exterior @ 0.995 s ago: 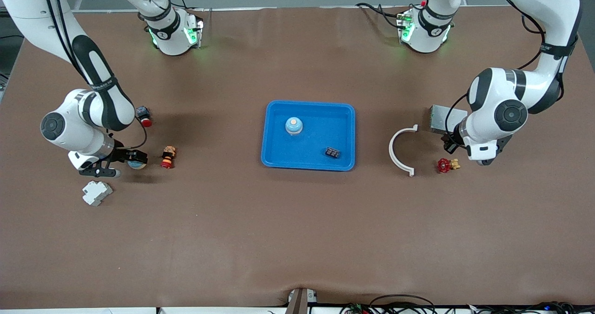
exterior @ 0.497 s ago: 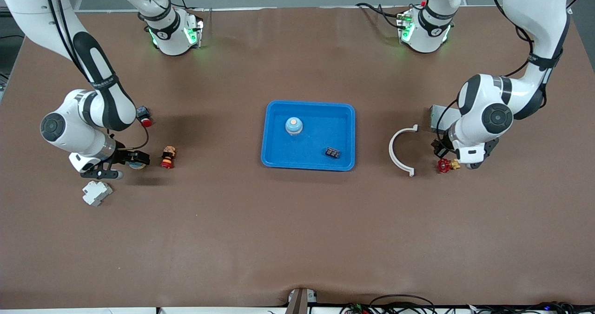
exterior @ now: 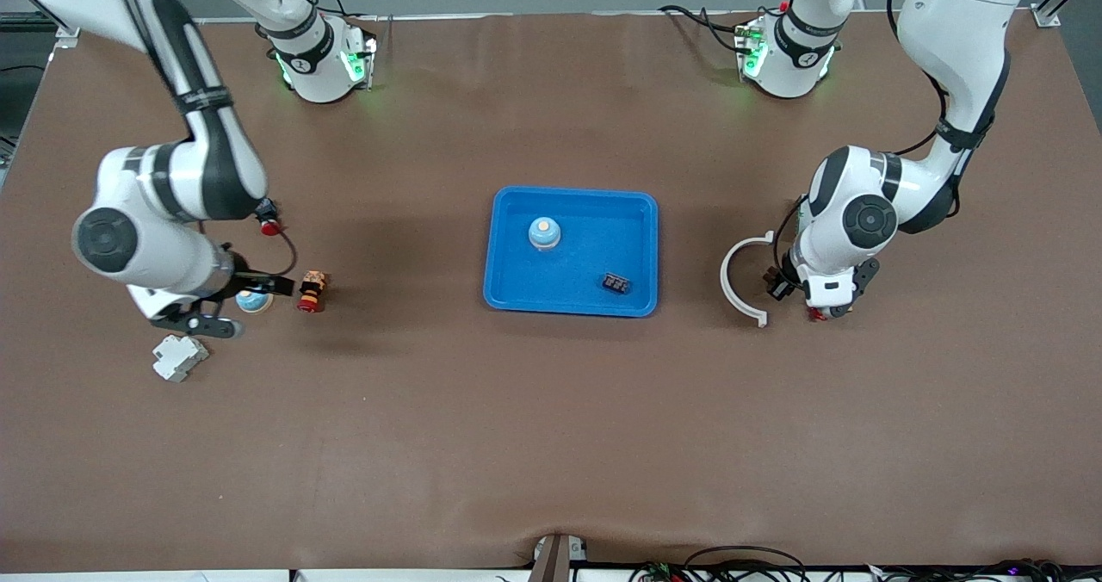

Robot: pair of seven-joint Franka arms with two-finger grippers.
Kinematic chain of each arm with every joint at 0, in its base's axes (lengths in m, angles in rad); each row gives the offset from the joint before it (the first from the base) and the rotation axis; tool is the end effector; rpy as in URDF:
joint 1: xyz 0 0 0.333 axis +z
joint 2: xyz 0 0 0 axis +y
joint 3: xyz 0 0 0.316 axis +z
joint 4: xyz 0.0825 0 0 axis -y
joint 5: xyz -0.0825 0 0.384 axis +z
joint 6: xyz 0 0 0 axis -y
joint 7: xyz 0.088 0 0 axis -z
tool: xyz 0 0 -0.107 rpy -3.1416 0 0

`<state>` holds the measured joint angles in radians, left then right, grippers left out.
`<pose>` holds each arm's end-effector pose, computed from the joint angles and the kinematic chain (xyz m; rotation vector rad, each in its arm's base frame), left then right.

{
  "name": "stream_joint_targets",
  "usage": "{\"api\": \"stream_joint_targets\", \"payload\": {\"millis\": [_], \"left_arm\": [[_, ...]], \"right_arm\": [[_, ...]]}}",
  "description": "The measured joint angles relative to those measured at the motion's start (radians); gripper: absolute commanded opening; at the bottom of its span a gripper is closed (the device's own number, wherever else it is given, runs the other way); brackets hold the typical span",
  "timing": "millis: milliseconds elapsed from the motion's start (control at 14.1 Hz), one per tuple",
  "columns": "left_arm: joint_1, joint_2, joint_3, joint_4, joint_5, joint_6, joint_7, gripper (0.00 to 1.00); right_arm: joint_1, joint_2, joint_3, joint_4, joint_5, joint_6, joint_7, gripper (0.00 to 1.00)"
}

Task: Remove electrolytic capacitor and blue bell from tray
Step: 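Release the bell with the right gripper while the left gripper releases the capacitor, then move the right gripper to the bell while the left gripper reaches the capacitor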

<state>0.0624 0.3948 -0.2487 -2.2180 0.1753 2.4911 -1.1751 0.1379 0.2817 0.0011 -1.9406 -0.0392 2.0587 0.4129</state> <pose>0.5286 -0.1040 0.1927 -2.7944 -1.2762 0.1207 0.5865 0.0799 0.3265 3.0328 -0.3852 -0.2275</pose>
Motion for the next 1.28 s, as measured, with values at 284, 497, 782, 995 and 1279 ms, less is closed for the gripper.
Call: {"api": "stream_joint_targets", "payload": {"millis": [284, 497, 782, 995, 1279], "left_arm": [[0.004, 0.01, 0.003, 0.004, 0.0, 0.011, 0.0, 1.0], [0.011, 0.011, 0.004, 0.028, 0.0, 0.004, 0.0, 1.0], [0.007, -0.009, -0.006, 0.174, 0.0, -0.236, 0.0, 1.0], [-0.01, -0.041, -0.041, 0.236, 0.0, -0.316, -0.007, 1.0], [-0.036, -0.041, -0.107, 0.263, 0.0, -0.318, -0.143, 1.0]], "right_arm": [[0.195, -0.001, 0.021, 0.031, 0.061, 0.003, 0.374, 1.0], [0.269, -0.001, 0.022, 0.042, 0.116, 0.015, 0.517, 1.0], [0.407, 0.0, 0.028, 0.045, 0.126, 0.1, 0.788, 1.0], [0.48, 0.003, 0.029, 0.045, 0.129, 0.127, 0.894, 1.0], [0.563, 0.038, 0.029, 0.045, 0.132, 0.199, 1.014, 1.0]]}}
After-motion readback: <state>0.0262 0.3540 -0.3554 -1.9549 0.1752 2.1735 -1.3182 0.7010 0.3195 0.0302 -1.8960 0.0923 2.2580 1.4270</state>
